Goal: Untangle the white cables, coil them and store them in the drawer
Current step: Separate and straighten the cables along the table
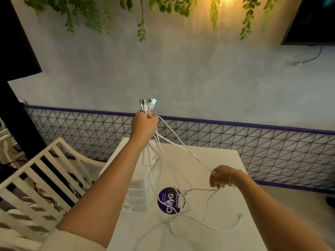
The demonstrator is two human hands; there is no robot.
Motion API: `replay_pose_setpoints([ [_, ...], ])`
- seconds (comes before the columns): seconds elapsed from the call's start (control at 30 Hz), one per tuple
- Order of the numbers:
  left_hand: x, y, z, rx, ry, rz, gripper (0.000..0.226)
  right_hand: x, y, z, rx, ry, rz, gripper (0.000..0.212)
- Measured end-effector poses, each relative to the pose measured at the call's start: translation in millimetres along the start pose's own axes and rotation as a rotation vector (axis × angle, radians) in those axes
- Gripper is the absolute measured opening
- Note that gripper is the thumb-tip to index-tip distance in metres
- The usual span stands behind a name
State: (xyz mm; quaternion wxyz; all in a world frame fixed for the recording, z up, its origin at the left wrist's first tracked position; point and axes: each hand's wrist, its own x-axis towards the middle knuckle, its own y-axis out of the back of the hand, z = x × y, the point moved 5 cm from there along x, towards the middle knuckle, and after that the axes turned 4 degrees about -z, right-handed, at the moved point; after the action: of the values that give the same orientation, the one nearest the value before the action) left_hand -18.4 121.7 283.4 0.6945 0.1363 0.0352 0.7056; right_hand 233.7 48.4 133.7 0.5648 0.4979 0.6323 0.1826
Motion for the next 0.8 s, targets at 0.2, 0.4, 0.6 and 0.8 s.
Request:
replay_pose_setpoints([
  [0.2, -2, 7, 3, -0.024, -0.009, 0.028, 0.028, -2, -14, 32, -0.181, -0.186, -0.009, 0.056],
  [0.4, -7, 13, 3, 0.019, 0.037, -0.032, 0.025, -6, -1, 41, 0.228, -0.109, 0.044, 0.06],
  [0.6, -16, 4, 5, 0.187, 0.077, -0.184, 0.036, -3, 15, 58, 0.349, -0.197, 0.233, 0.055],
  [0.8, -18, 7, 9, 0.225, 0.039, -0.175, 0.023, -22, 25, 92, 0.481, -0.536, 0.609, 0.044],
])
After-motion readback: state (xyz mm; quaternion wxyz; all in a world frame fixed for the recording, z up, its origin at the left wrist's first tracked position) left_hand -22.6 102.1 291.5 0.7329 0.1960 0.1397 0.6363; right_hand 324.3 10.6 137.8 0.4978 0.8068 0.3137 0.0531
